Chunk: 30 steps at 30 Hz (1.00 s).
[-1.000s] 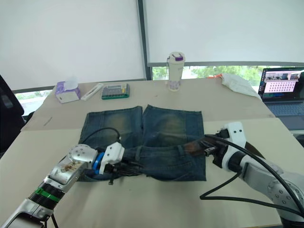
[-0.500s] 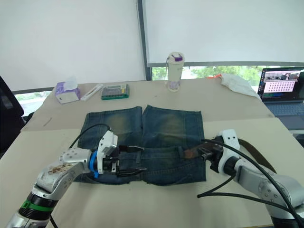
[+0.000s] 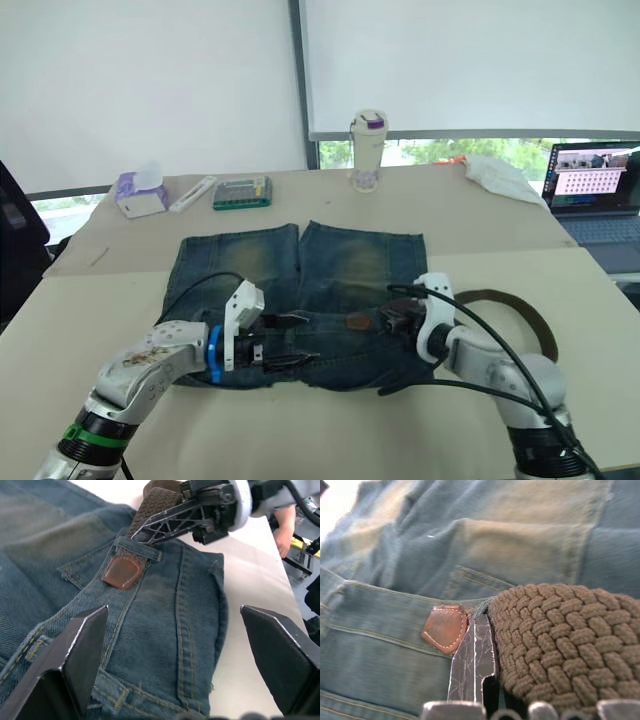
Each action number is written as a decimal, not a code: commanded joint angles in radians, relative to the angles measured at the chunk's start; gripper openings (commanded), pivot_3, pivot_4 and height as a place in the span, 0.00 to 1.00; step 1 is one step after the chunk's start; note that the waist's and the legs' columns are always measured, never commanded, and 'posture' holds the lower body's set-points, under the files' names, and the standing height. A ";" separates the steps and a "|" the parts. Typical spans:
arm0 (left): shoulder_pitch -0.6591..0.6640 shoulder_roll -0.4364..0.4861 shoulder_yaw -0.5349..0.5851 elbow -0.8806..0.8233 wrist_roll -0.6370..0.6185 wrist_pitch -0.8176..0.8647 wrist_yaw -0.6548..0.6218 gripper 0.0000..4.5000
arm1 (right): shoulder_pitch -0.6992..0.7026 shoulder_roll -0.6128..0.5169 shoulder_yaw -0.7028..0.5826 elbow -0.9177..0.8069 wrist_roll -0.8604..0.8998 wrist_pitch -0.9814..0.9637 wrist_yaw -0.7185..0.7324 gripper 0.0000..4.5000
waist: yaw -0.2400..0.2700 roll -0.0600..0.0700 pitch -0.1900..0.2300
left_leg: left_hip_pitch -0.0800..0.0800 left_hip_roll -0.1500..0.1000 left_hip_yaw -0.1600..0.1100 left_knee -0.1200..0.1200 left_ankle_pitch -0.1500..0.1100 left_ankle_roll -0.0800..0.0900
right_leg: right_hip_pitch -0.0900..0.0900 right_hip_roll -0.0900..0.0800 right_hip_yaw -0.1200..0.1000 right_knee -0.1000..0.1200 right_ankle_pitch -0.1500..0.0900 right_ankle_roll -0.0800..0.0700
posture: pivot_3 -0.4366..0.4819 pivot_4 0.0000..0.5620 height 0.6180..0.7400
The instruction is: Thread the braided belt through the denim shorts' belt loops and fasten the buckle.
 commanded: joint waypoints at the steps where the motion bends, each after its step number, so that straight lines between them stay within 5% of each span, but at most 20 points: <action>1: -0.033 -0.037 0.026 0.002 -0.055 0.095 0.046 0.99 | -0.009 0.074 -0.080 -0.015 0.121 0.013 0.008 0.00 | -0.001 0.000 0.000 | 0.000 0.000 0.000 0.000 0.000 0.000 | 0.000 0.000 0.000 0.000 0.000 0.000 | 0.48 0.27 1.00; 6: -0.063 -0.093 0.037 0.040 -0.079 0.201 0.112 0.99 | 0.012 0.138 -0.143 -0.044 0.243 0.030 -0.020 0.00 | -0.004 0.000 0.000 | 0.000 0.000 0.000 0.000 0.000 0.000 | -0.001 0.000 0.000 0.002 0.000 0.000 | 0.48 0.27 1.00; 16: -0.169 -0.310 0.252 0.133 -0.270 0.463 0.328 0.99 | 0.043 0.144 -0.140 -0.094 0.305 0.030 -0.059 0.00 | -0.007 0.000 0.000 | 0.000 -0.001 0.000 0.000 0.000 -0.001 | -0.002 0.000 0.000 0.009 0.000 0.000 | 0.48 0.27 1.00; 26: -0.175 -0.331 0.253 0.149 -0.280 0.496 0.366 0.21 | 0.051 0.127 -0.125 -0.129 0.279 0.013 -0.055 0.00 | -0.006 0.000 0.000 | -0.001 -0.002 0.000 0.001 0.001 -0.002 | -0.003 -0.001 0.000 0.010 0.000 0.000 | 0.48 0.27 1.00; 29: -0.188 -0.358 0.267 0.168 -0.281 0.482 0.386 0.00 | 0.064 0.066 -0.100 -0.199 0.199 -0.008 -0.019 0.24 | -0.003 0.000 0.000 | -0.001 -0.002 0.000 0.001 0.001 -0.002 | -0.003 -0.001 0.000 0.010 0.000 0.000 | 0.48 0.27 1.00; 30: -0.196 -0.369 0.276 0.176 -0.287 0.481 0.393 0.00 | 0.076 0.012 -0.076 -0.249 0.127 -0.014 -0.027 0.32 | 0.000 0.001 -0.001 | -0.001 -0.002 0.000 0.001 0.001 -0.002 | -0.003 -0.001 0.000 0.010 0.000 0.000 | 0.48 0.27 1.00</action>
